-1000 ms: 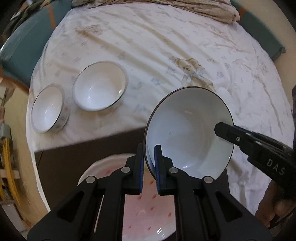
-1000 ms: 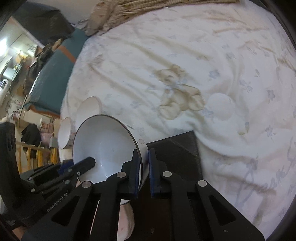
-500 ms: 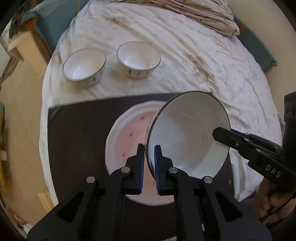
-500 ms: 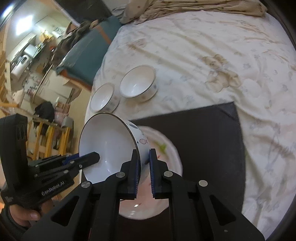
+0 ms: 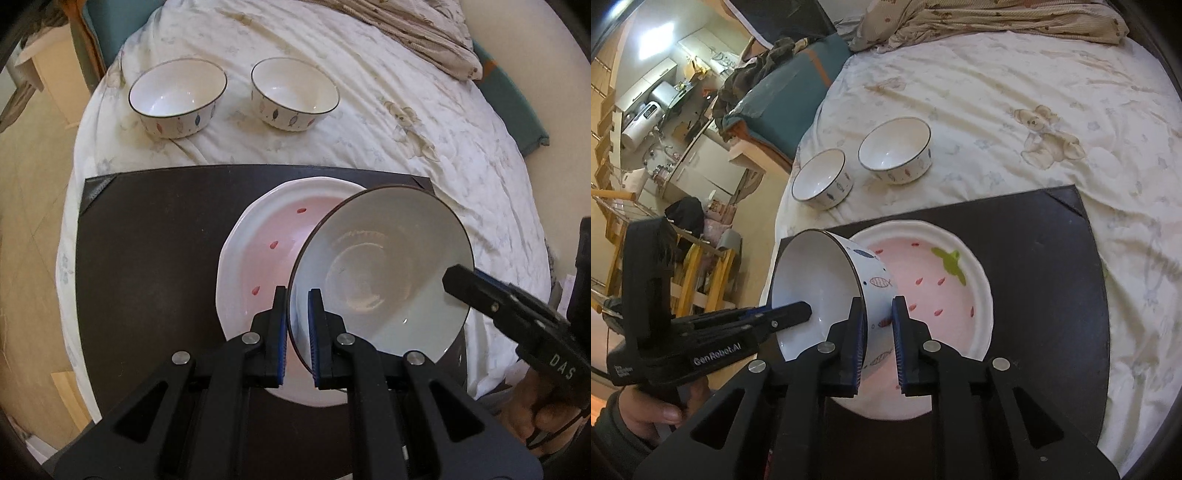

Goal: Organize plates and bowls

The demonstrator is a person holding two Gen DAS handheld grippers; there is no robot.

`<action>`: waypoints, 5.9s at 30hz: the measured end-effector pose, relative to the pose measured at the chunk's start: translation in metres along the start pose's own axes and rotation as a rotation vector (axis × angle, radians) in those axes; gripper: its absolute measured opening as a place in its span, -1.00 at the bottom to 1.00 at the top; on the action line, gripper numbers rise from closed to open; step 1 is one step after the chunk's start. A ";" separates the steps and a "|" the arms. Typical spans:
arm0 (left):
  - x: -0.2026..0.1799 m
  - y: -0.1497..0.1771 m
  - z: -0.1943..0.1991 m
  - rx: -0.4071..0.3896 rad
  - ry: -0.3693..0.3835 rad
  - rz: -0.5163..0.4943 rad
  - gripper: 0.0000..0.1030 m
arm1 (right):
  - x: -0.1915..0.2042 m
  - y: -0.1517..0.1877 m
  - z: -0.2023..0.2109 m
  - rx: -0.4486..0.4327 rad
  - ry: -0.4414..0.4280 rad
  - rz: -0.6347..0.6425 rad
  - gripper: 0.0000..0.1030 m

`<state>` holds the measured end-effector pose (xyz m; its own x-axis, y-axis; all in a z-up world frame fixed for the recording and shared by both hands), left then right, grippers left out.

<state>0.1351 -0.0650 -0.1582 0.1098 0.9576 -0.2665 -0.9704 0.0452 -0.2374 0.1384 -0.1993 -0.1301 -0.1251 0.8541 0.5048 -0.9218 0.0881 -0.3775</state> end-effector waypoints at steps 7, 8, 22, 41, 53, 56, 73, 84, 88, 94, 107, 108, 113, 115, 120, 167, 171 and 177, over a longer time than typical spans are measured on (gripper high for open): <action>0.011 0.004 -0.022 0.070 -0.034 0.038 -0.86 | -0.018 0.007 -0.027 0.101 -0.001 -0.065 -0.70; 0.012 0.005 -0.024 0.082 -0.033 0.042 -0.86 | -0.020 0.010 -0.031 0.120 -0.002 -0.074 -0.70; 0.009 -0.006 -0.032 0.093 0.010 0.065 -0.86 | -0.044 0.013 -0.046 0.160 0.007 -0.166 -0.72; 0.005 -0.006 -0.031 0.080 -0.010 0.036 -0.83 | -0.044 0.017 -0.045 0.169 0.045 -0.136 -0.70; 0.013 -0.007 -0.028 0.059 -0.023 0.043 -0.83 | -0.035 0.020 -0.048 0.186 0.024 -0.105 -0.65; 0.011 -0.007 -0.028 0.056 -0.024 0.030 -0.83 | -0.035 0.020 -0.048 0.185 0.025 -0.107 -0.65; 0.027 -0.020 0.002 -0.102 -0.189 -0.021 0.38 | -0.033 0.011 -0.039 0.133 0.033 -0.095 -0.64; 0.042 -0.029 0.021 -0.181 -0.232 0.015 0.38 | -0.046 0.005 -0.036 0.096 0.075 -0.162 0.56; 0.038 -0.034 0.020 -0.190 -0.273 -0.023 0.38 | -0.046 0.002 -0.033 0.087 0.074 -0.169 0.56; 0.047 -0.053 0.031 -0.189 -0.285 0.001 0.38 | -0.040 -0.019 -0.020 0.049 0.076 -0.129 0.56; 0.068 -0.129 0.008 -0.121 -0.250 0.138 0.38 | -0.059 -0.111 -0.015 0.049 0.121 -0.156 0.56; 0.067 -0.134 0.002 -0.108 -0.240 0.144 0.38 | -0.062 -0.116 -0.019 0.060 0.125 -0.164 0.56; 0.065 -0.163 -0.020 -0.079 -0.222 0.163 0.38 | -0.075 -0.144 -0.050 0.150 0.123 -0.215 0.56; 0.065 -0.174 -0.027 -0.085 -0.219 0.172 0.38 | -0.078 -0.155 -0.064 0.168 0.122 -0.213 0.56; 0.057 -0.200 -0.056 -0.071 -0.204 0.154 0.38 | -0.088 -0.172 -0.100 0.203 0.138 -0.204 0.52; 0.008 -0.221 -0.138 0.086 -0.246 -0.024 -0.83 | -0.111 -0.167 -0.168 0.221 0.141 -0.239 -0.84; 0.007 -0.219 -0.131 0.077 -0.246 -0.008 -0.84 | -0.104 -0.166 -0.167 0.212 0.174 -0.179 -0.83; -0.004 -0.211 -0.103 0.055 -0.258 -0.045 -0.83 | -0.094 -0.161 -0.148 0.182 0.147 -0.162 -0.85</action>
<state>0.3613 -0.1077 -0.2033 0.1018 0.9948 -0.0079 -0.9768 0.0985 -0.1903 0.3527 -0.2180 -0.2314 0.0714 0.9027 0.4243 -0.9779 0.1472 -0.1486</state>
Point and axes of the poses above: each gripper's, at about its wrist camera, not at the fingertips, and z roughly against the way its jaws point, x to its left, y to its underside, the point moved 8 cm from there along -z, roughly the way its jaws point, and after that the axes turned 2 degrees about -z, right-handed, at the moved point
